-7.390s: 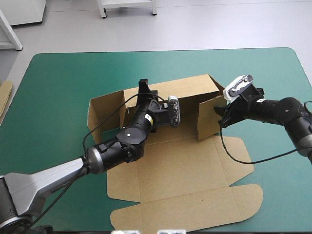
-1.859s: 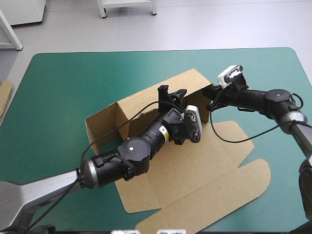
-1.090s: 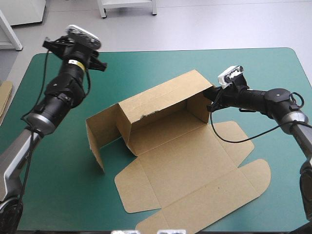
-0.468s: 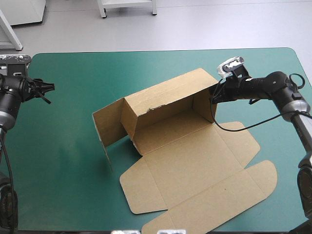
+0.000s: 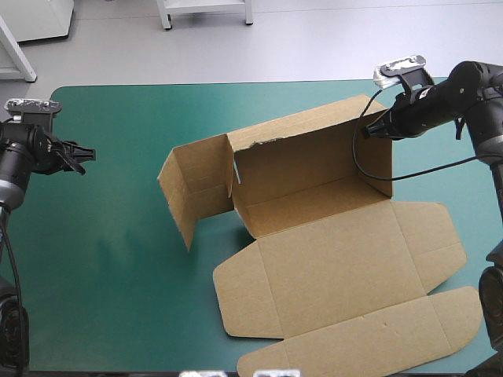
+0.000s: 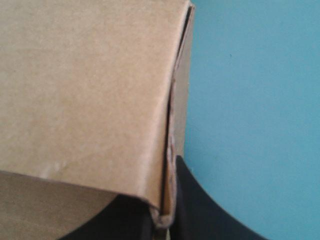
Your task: Fold the box
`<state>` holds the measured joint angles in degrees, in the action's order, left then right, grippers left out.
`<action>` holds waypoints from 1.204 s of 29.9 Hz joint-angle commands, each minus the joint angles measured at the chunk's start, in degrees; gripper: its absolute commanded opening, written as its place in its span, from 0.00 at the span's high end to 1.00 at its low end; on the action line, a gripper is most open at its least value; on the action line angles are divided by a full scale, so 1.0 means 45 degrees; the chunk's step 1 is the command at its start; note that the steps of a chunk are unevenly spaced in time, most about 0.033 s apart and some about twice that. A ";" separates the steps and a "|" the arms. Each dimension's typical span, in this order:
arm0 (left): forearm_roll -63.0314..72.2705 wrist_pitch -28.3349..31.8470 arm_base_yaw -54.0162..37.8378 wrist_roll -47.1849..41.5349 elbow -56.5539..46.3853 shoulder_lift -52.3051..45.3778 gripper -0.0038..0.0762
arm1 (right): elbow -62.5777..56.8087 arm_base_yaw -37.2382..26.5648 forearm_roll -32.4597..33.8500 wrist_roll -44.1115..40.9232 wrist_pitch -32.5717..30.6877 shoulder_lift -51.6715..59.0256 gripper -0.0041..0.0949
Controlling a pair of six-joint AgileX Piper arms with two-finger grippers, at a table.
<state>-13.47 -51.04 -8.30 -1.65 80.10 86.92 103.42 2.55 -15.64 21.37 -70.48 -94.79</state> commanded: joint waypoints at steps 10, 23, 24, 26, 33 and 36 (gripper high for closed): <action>0.1618 0.0200 0.0005 0.1058 0.0389 -0.0627 0.40 | 0.0508 0.0651 0.0066 -0.1298 -0.0221 -0.0659 0.98; 0.1806 -0.0223 0.0005 0.1255 0.0389 -0.0627 0.40 | 0.0531 0.1268 0.1458 -0.1706 0.0846 -0.1719 0.66; 0.1806 -0.0259 0.0005 0.1255 0.0389 -0.0627 0.40 | 0.0585 0.1268 0.1369 -0.1706 0.0963 -0.1719 0.57; 0.1806 -0.0309 0.0005 0.1255 0.0389 -0.0627 0.40 | 0.0668 0.1268 0.1258 -0.1706 0.1262 -0.1719 0.44; 0.1806 -0.0352 0.0005 0.1326 0.0389 -0.0627 0.40 | 0.1578 0.1268 0.1124 -0.1631 0.1495 -0.1702 0.33; 0.1806 -0.0352 0.0005 0.1385 0.0389 -0.0627 0.40 | 0.2519 0.1268 0.1273 -0.1681 0.0664 -0.1687 0.33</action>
<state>-5.42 -54.47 -8.30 4.43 80.10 86.83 109.99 8.21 -9.98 13.60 -66.60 -105.36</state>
